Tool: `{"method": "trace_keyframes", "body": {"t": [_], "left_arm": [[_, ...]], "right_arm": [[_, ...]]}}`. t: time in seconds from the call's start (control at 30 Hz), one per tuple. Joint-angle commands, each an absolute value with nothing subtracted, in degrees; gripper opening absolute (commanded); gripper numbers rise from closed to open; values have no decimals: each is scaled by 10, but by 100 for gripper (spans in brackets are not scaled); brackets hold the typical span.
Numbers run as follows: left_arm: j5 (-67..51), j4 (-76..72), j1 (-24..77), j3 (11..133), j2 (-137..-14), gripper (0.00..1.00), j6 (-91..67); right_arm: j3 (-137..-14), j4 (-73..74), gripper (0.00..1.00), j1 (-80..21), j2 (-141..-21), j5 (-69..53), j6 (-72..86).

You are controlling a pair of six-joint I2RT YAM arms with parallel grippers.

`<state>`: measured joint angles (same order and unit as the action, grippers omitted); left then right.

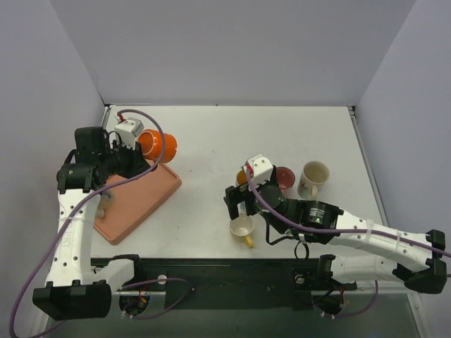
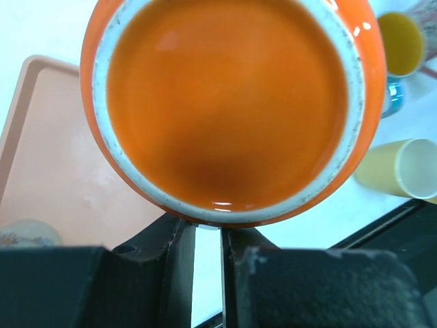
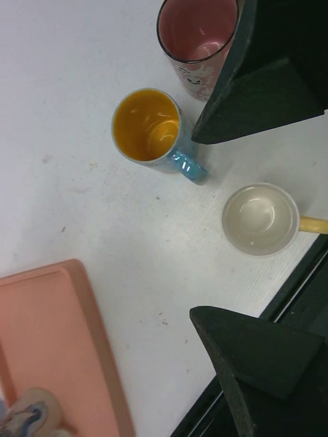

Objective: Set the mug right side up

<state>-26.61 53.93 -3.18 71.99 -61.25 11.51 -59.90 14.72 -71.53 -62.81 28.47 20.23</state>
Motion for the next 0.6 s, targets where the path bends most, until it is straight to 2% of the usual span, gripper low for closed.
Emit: {"method": "trace_keyframes", "body": {"t": [0.0,0.17,0.57], "left_arm": [[-345,515,-4,793,-617,0,62],[-386,492,52,822,-631,0,15],[-491,461,104,856,-643,0,-54]], "right_arm": [[-564,15,100,-686,-561,272,178],[-547,-74,100,-623,-527,181,209],[-535,-205,99,-620,-522,132,236]]}}
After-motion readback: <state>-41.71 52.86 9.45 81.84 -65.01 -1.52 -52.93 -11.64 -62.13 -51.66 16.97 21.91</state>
